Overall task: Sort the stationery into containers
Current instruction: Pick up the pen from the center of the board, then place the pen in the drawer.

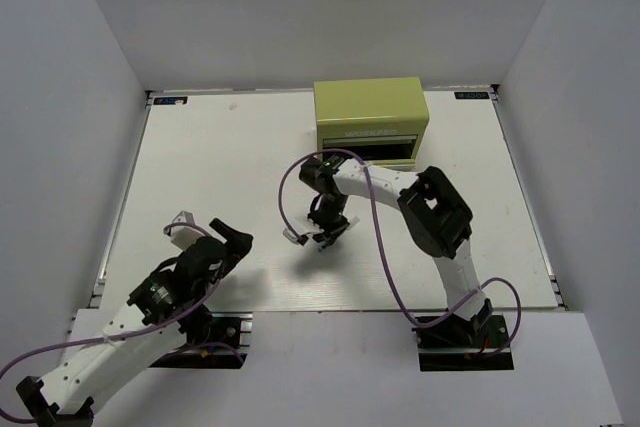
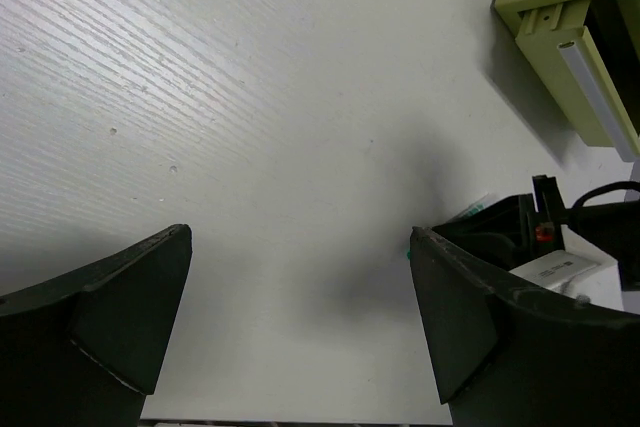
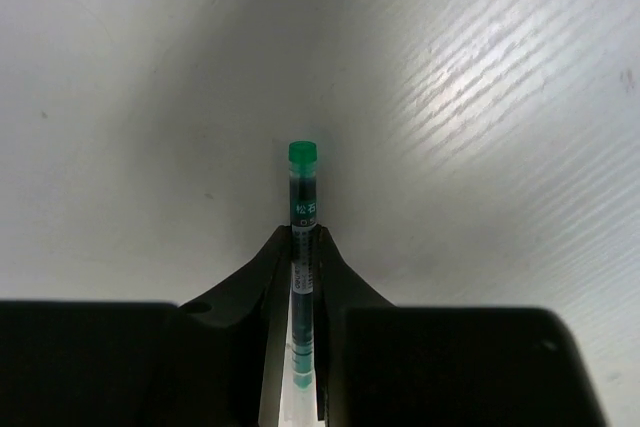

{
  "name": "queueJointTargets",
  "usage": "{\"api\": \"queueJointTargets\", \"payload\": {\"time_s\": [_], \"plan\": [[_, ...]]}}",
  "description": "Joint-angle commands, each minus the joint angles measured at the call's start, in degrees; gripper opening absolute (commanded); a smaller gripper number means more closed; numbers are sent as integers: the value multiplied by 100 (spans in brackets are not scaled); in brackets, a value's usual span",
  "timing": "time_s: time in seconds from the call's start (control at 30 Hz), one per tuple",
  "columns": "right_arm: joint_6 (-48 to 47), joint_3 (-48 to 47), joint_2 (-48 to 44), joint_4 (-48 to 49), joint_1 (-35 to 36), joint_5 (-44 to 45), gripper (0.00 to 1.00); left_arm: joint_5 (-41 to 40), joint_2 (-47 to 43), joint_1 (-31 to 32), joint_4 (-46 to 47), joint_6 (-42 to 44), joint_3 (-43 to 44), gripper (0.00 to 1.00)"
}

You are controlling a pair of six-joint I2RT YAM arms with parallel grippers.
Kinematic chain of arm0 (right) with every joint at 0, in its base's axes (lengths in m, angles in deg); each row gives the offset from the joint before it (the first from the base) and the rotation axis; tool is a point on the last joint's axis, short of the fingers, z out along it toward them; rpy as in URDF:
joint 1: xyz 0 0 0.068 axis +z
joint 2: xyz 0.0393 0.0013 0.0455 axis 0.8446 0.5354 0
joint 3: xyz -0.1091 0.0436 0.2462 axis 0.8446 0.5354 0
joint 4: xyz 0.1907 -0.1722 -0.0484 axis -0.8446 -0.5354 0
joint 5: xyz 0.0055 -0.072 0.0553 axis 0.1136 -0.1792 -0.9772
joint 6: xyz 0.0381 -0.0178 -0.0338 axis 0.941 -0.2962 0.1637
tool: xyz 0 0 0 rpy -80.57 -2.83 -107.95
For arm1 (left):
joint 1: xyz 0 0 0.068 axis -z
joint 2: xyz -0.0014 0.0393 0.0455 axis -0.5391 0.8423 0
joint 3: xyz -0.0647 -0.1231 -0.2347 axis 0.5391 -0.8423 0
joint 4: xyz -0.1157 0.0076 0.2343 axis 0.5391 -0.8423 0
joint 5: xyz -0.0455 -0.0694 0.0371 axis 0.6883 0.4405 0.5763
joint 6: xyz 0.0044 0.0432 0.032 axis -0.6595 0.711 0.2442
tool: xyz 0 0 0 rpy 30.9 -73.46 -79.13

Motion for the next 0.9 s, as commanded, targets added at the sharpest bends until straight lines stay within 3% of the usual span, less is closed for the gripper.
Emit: {"api": "queueJointTargets", "payload": {"time_s": [0.0, 0.17, 0.33, 0.63, 0.87], "plan": [[1001, 385, -724, 778, -137, -371, 0, 31, 139, 15, 242, 187, 129, 100], [1888, 544, -1360, 1387, -287, -284, 0, 137, 359, 15, 558, 372, 182, 100], [2487, 114, -1755, 1379, -532, 111, 0, 190, 525, 15, 611, 547, 296, 100], [3251, 78, -2169, 1915, -980, 1269, 0, 243, 473, 15, 664, 653, 349, 100], [3112, -159, -1942, 2513, -1578, 1754, 0, 295, 473, 15, 717, 653, 349, 100]]}}
